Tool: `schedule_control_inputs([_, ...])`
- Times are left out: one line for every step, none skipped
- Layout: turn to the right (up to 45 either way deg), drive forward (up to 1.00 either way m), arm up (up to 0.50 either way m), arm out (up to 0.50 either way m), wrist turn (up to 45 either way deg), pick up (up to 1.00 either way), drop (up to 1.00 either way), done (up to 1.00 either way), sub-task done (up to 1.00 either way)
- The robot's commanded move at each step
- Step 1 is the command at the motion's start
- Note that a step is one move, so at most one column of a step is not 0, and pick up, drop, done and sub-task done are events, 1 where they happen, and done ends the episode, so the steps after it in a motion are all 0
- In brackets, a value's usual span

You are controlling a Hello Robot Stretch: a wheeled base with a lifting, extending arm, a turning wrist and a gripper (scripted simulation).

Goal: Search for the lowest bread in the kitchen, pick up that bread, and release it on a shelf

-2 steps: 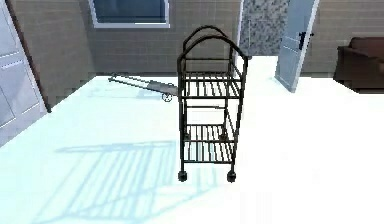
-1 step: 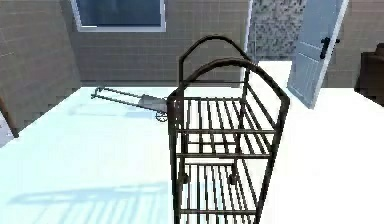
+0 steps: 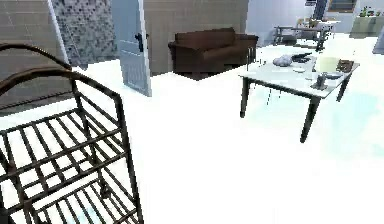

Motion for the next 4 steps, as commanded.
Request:
schedule_control_inputs([30.0, 0.0, 0.0, 0.0, 0.0, 0.0, 0.0, 0.0, 0.0])
schedule_control_inputs([0.0, 0.6, 0.0, 0.0, 0.0, 0.0, 0.0, 0.0, 0.0])
schedule_control_inputs([18.0, 0.0, 0.0, 0.0, 0.0, 0.0, 0.0, 0.0, 0.0])
schedule_control_inputs([0.0, 1.0, 0.0, 0.0, 0.0, 0.0, 0.0, 0.0, 0.0])
